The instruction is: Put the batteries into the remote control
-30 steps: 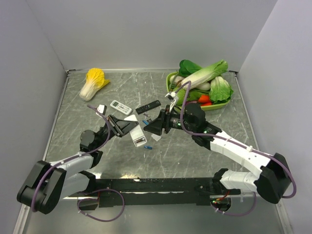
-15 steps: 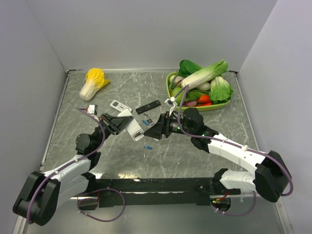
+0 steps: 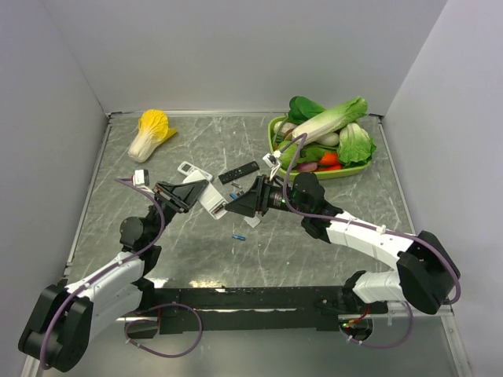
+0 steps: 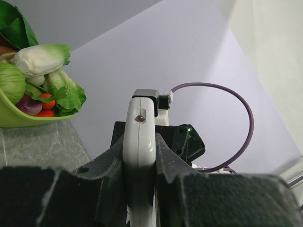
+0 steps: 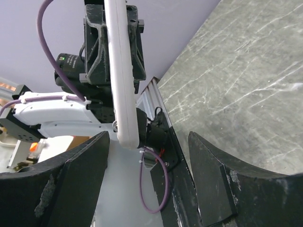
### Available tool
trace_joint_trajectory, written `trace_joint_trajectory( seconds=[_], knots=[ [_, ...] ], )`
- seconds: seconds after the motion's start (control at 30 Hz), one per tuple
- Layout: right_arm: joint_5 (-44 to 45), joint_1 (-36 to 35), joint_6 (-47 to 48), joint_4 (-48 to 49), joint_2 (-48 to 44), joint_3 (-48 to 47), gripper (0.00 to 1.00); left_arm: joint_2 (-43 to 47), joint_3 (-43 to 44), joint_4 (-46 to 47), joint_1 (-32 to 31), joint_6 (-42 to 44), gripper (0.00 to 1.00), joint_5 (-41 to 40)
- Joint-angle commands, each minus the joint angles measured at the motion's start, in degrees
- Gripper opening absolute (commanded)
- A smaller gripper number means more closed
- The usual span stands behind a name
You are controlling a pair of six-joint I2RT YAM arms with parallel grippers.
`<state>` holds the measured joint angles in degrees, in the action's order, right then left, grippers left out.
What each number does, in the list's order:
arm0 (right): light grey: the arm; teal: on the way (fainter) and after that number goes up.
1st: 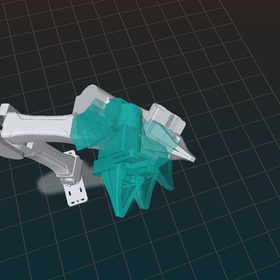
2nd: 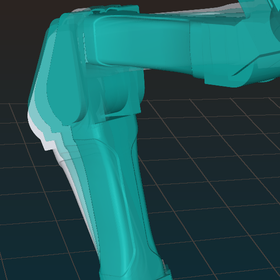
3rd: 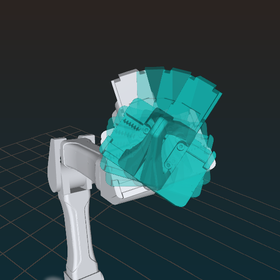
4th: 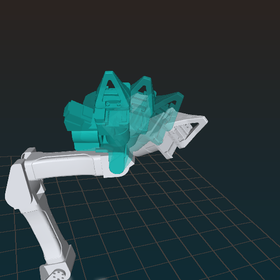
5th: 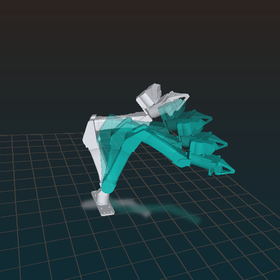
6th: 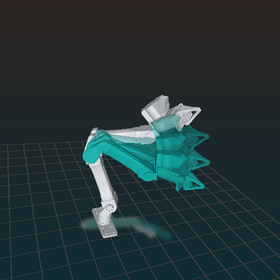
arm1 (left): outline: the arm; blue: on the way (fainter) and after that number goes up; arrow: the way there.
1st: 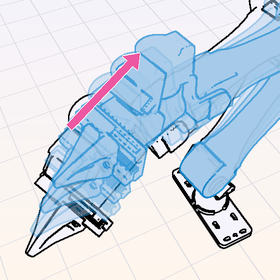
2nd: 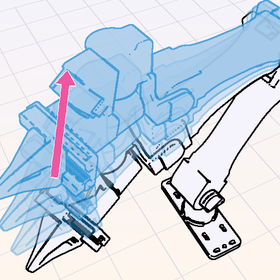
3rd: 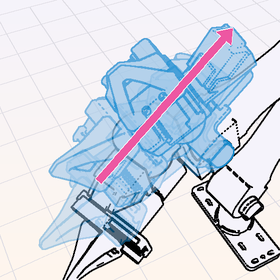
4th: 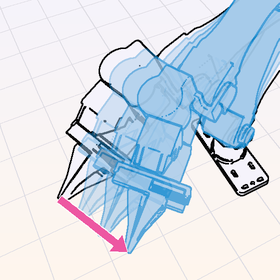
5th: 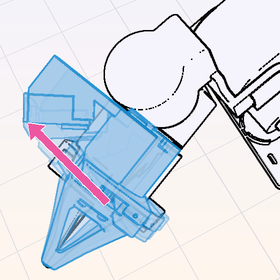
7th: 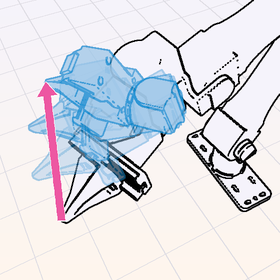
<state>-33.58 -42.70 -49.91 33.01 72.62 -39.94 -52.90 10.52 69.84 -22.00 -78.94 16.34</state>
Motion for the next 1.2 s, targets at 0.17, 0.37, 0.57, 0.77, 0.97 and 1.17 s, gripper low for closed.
trace_joint_trajectory(
  seconds=[0.17,0.37,0.57,0.77,0.97,1.17],
  knots=[
    [-3.06,-0.81,-2.47,8.82,3.4,-2.07,0.61,0.61,2.13,2.14,-0.32,-1.04,0.02,-2.45],
    [-3.51,-0.98,-3.09,10.66,4.46,-2.77,0.44,0.52,1.96,2.49,-0.33,-1.13,0.02,-2.28],
    [-4.21,-0.55,-1.69,9.0,3.41,-2.86,0.05,1.05,0.73,1.96,-0.33,-1.22,0.12,-0.43],
    [-5.52,0.86,1.13,4.17,0.95,-3.39,0.0,2.8,-0.85,-0.32,1.43,-0.69,0.55,3.51],
    [-10.34,4.37,3.77,-1.01,-1.51,-4.79,0.0,5.44,0.1,-8.13,6.53,3.33,0.81,10.1],
    [-17.21,8.85,7.63,-5.93,-3.36,-6.81,0.0,5.97,6.52,-23.94,9.95,13.25,0.88,21.18]
  ],
)
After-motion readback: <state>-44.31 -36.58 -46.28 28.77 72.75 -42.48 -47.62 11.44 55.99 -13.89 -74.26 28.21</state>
